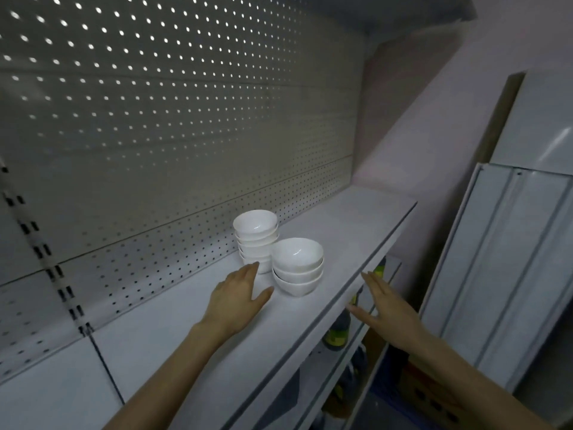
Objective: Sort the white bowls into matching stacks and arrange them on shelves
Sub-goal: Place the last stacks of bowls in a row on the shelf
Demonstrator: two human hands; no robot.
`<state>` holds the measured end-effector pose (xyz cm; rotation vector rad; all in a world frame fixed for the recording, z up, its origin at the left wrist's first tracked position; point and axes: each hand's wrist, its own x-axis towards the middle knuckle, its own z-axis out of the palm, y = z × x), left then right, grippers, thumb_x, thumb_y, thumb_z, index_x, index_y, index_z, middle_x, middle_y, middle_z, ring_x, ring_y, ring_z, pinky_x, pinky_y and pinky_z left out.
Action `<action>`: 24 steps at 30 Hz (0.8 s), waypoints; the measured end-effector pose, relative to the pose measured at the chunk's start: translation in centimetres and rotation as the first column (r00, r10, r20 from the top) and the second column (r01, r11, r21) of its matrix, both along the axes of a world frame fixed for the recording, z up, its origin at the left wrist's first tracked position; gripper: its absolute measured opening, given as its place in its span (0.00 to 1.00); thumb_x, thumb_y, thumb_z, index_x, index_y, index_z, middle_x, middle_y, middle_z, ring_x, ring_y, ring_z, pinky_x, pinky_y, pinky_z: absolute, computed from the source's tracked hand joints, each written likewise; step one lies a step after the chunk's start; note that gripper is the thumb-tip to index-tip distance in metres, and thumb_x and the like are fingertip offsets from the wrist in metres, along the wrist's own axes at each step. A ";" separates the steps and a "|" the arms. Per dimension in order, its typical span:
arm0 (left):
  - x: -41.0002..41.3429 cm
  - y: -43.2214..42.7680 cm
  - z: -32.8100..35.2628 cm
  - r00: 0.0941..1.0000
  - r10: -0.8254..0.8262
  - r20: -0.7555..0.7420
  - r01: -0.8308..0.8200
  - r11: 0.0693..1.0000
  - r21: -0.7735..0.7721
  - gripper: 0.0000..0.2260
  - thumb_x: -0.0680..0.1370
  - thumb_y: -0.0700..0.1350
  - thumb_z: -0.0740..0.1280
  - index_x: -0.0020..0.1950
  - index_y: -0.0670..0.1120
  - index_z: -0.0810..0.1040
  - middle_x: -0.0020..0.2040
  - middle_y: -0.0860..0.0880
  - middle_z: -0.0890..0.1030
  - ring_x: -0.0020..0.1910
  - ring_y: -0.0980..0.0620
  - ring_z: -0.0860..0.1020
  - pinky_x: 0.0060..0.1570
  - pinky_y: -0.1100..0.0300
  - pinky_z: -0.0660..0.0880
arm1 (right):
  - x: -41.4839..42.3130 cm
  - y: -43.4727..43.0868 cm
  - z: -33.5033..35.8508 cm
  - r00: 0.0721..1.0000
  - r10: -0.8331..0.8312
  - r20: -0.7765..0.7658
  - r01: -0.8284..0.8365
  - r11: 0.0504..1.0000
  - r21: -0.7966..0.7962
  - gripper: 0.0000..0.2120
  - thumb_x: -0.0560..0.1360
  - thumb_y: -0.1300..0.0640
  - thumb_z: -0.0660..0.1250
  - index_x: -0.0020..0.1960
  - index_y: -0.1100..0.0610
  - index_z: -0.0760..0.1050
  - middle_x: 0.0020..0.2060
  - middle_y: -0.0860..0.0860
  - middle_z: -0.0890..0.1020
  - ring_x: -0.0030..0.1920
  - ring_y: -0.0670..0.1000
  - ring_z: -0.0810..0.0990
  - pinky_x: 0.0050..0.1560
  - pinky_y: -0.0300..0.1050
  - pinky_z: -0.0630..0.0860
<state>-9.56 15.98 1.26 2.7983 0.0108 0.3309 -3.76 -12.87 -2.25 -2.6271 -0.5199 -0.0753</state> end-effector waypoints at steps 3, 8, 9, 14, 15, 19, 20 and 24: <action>2.3 -0.9 -0.5 0.999 -0.020 0.046 0.024 0.995 -0.096 0.30 0.80 0.57 0.58 0.77 0.47 0.54 0.76 0.49 0.61 0.73 0.49 0.62 0.68 0.57 0.62 | 3.1 1.1 -0.2 0.998 0.059 -0.018 -0.058 0.997 0.048 0.50 0.67 0.23 0.51 0.77 0.52 0.42 0.76 0.49 0.51 0.74 0.48 0.54 0.74 0.44 0.52; 6.9 -2.0 -3.5 0.999 -0.012 0.040 0.030 0.874 -0.485 0.42 0.72 0.66 0.65 0.77 0.53 0.46 0.78 0.56 0.53 0.75 0.56 0.56 0.72 0.57 0.58 | 9.2 3.5 -1.2 0.969 0.224 -0.101 -0.206 0.965 0.161 0.48 0.69 0.33 0.61 0.75 0.50 0.37 0.75 0.44 0.45 0.73 0.42 0.49 0.72 0.39 0.48; 7.5 -2.5 -4.0 0.999 -0.005 0.044 0.031 0.803 -0.595 0.43 0.70 0.66 0.67 0.76 0.57 0.46 0.76 0.60 0.54 0.73 0.60 0.57 0.71 0.62 0.57 | 10.2 4.0 -1.4 0.955 0.269 -0.125 -0.244 0.952 0.184 0.48 0.69 0.33 0.63 0.75 0.48 0.36 0.75 0.42 0.44 0.73 0.40 0.48 0.72 0.39 0.48; 10.1 -5.0 -6.1 0.995 0.029 0.091 0.060 0.563 -0.824 0.33 0.72 0.37 0.72 0.69 0.53 0.57 0.64 0.68 0.67 0.62 0.70 0.69 0.57 0.78 0.66 | 14.5 6.4 -3.0 0.815 0.514 -0.268 -0.368 0.816 0.445 0.54 0.63 0.37 0.74 0.72 0.39 0.36 0.73 0.35 0.50 0.73 0.37 0.53 0.74 0.43 0.54; 10.5 -5.2 -6.3 0.997 0.022 0.080 0.057 0.521 -0.851 0.30 0.73 0.35 0.71 0.68 0.52 0.59 0.63 0.67 0.71 0.63 0.66 0.70 0.56 0.77 0.67 | 15.1 6.7 -3.2 0.789 0.540 -0.292 -0.371 0.799 0.474 0.56 0.61 0.37 0.75 0.71 0.38 0.36 0.72 0.34 0.51 0.73 0.36 0.54 0.73 0.41 0.55; 11.1 -4.8 -7.5 0.998 0.057 0.014 -0.022 0.574 -0.818 0.41 0.64 0.61 0.76 0.68 0.55 0.56 0.64 0.76 0.66 0.63 0.77 0.64 0.64 0.74 0.63 | 16.2 7.0 -3.9 0.700 0.633 -0.330 -0.398 0.729 0.557 0.61 0.56 0.41 0.78 0.67 0.37 0.33 0.69 0.33 0.50 0.67 0.27 0.55 0.65 0.24 0.58; 11.2 -4.7 -7.8 0.998 0.055 -0.011 -0.041 0.576 -0.816 0.39 0.67 0.55 0.77 0.67 0.54 0.54 0.67 0.74 0.64 0.61 0.81 0.62 0.69 0.70 0.61 | 16.3 7.0 -4.1 0.691 0.648 -0.321 -0.392 0.708 0.587 0.61 0.55 0.39 0.78 0.68 0.38 0.33 0.69 0.33 0.51 0.66 0.26 0.56 0.64 0.24 0.58; 11.0 -4.6 -8.1 0.998 0.046 -0.050 -0.068 0.638 -0.767 0.43 0.69 0.32 0.74 0.73 0.47 0.49 0.73 0.56 0.56 0.66 0.77 0.60 0.73 0.63 0.58 | 16.5 7.2 -4.3 0.686 0.673 -0.276 -0.362 0.645 0.673 0.60 0.54 0.32 0.75 0.71 0.43 0.39 0.69 0.35 0.54 0.67 0.29 0.59 0.68 0.30 0.60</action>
